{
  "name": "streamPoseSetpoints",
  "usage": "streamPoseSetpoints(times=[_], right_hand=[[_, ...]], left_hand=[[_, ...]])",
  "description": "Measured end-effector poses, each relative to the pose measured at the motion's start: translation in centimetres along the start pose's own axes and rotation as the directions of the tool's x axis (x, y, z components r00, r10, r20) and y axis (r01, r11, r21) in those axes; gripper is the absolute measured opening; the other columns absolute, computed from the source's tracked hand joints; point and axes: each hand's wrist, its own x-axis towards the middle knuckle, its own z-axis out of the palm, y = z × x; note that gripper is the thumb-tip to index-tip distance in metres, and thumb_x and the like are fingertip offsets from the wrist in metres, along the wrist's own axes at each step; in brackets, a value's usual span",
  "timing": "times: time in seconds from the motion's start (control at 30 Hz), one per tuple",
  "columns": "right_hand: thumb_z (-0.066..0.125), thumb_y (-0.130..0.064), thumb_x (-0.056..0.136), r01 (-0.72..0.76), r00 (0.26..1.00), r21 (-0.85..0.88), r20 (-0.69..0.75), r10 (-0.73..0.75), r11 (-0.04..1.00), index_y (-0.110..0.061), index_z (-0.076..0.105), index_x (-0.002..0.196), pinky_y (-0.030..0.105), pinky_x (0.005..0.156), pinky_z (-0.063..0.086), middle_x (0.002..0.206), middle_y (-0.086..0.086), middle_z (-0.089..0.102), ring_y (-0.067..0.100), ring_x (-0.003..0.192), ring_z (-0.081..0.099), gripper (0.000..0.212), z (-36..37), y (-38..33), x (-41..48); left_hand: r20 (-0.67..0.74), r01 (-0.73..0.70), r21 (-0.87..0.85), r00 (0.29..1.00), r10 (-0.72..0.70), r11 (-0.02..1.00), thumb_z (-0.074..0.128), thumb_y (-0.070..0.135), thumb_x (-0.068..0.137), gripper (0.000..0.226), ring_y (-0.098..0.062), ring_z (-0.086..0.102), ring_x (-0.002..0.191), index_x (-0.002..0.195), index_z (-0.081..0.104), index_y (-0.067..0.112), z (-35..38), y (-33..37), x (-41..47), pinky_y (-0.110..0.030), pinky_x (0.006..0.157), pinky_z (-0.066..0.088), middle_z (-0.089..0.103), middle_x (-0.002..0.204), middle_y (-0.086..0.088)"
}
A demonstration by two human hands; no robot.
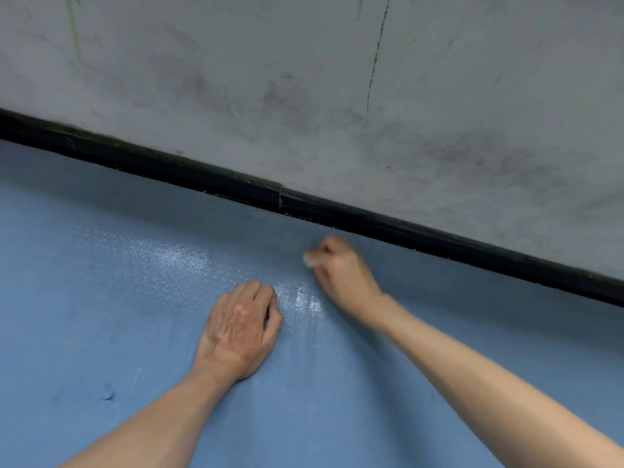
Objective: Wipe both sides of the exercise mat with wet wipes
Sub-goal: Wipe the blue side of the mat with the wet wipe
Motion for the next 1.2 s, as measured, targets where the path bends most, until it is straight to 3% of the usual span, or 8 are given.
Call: streamPoseSetpoints(times=[0.17,0.3,0.53,0.63,0.7,0.8,0.9,1.2], right_hand=[[0.049,-0.004,0.094,-0.141,0.987,-0.103,-0.093,0.132,0.985,-0.002,0.067,0.093,0.034,0.069,0.043,0.093,0.018,0.055,0.031,0.083,0.053,0.018,0.0,0.8,3.4],[0.042,-0.016,0.092,0.031,0.999,0.009,-0.030,-0.031,0.999,-0.014,0.049,0.074,0.029,0.054,0.027,0.077,-0.006,0.036,0.014,0.067,0.031,0.020,0.7,-4.0,-6.0],[0.044,-0.029,0.094,0.354,0.890,0.106,0.268,-0.369,0.929,-0.015,0.060,0.090,0.026,0.056,0.037,0.081,-0.002,0.045,0.015,0.070,0.046,0.021,-0.3,-5.2,-9.8],[0.036,-0.026,0.084,0.258,0.964,-0.096,0.092,-0.250,0.961,-0.008,0.062,0.084,0.025,0.049,0.034,0.072,-0.001,0.046,0.017,0.063,0.046,0.031,-0.7,-1.5,-2.9],[0.053,-0.008,0.079,0.116,0.993,-0.196,-0.011,-0.121,0.974,-0.007,0.062,0.078,0.027,0.046,0.038,0.072,0.007,0.048,0.025,0.064,0.049,0.009,-1.3,1.0,1.4],[0.073,0.014,0.057,-0.003,0.996,-0.230,-0.084,-0.017,0.973,-0.003,0.061,0.073,0.023,0.047,0.035,0.070,0.009,0.050,0.025,0.060,0.049,0.026,-1.5,2.7,4.0],[0.061,0.002,0.079,-0.023,0.992,-0.199,-0.127,-0.002,0.980,-0.005,0.058,0.075,0.027,0.045,0.033,0.072,0.008,0.047,0.028,0.063,0.048,0.010,-0.9,0.9,1.0],[0.046,-0.019,0.100,0.280,0.960,-0.102,0.057,-0.276,0.954,-0.018,0.060,0.083,0.029,0.051,0.041,0.076,-0.002,0.050,0.017,0.066,0.047,0.022,-1.4,-2.6,-11.8]], left_hand=[[0.003,0.009,0.003,1.000,-0.009,1.000,0.036,0.029,0.090,0.022,-0.021,0.049,0.068,0.078,0.052,0.020,0.0,-0.1,0.1,-0.034,0.062,0.037,0.047,0.074,0.004],[0.001,0.008,0.028,1.000,-0.008,1.000,0.038,0.030,0.088,0.020,-0.022,0.051,0.070,0.077,0.051,0.021,0.1,-0.2,0.1,-0.034,0.064,0.032,0.048,0.075,0.003],[0.013,-0.006,0.026,1.000,0.006,1.000,0.038,0.030,0.088,0.018,-0.022,0.051,0.070,0.076,0.050,0.023,0.0,-0.2,0.0,-0.034,0.065,0.029,0.048,0.075,0.003],[0.018,0.000,0.026,1.000,-0.001,1.000,0.038,0.030,0.088,0.018,-0.021,0.050,0.069,0.076,0.050,0.023,0.1,-0.1,0.0,-0.034,0.065,0.032,0.047,0.075,0.004],[0.015,0.006,0.012,1.000,-0.006,1.000,0.037,0.030,0.089,0.019,-0.020,0.049,0.068,0.077,0.049,0.023,0.1,-0.1,-0.1,-0.033,0.063,0.036,0.046,0.074,0.005],[0.011,0.006,0.003,1.000,-0.007,1.000,0.037,0.030,0.089,0.019,-0.020,0.049,0.067,0.077,0.049,0.023,0.0,-0.1,-0.1,-0.034,0.061,0.039,0.046,0.074,0.006],[0.008,0.005,0.009,1.000,-0.005,1.000,0.037,0.030,0.089,0.019,-0.021,0.049,0.067,0.076,0.049,0.023,-0.1,-0.1,0.0,-0.035,0.060,0.041,0.046,0.073,0.005],[0.014,0.001,0.023,1.000,-0.002,1.000,0.039,0.031,0.088,0.018,-0.021,0.050,0.068,0.076,0.050,0.023,0.1,0.0,0.2,-0.036,0.061,0.041,0.047,0.075,0.003]])
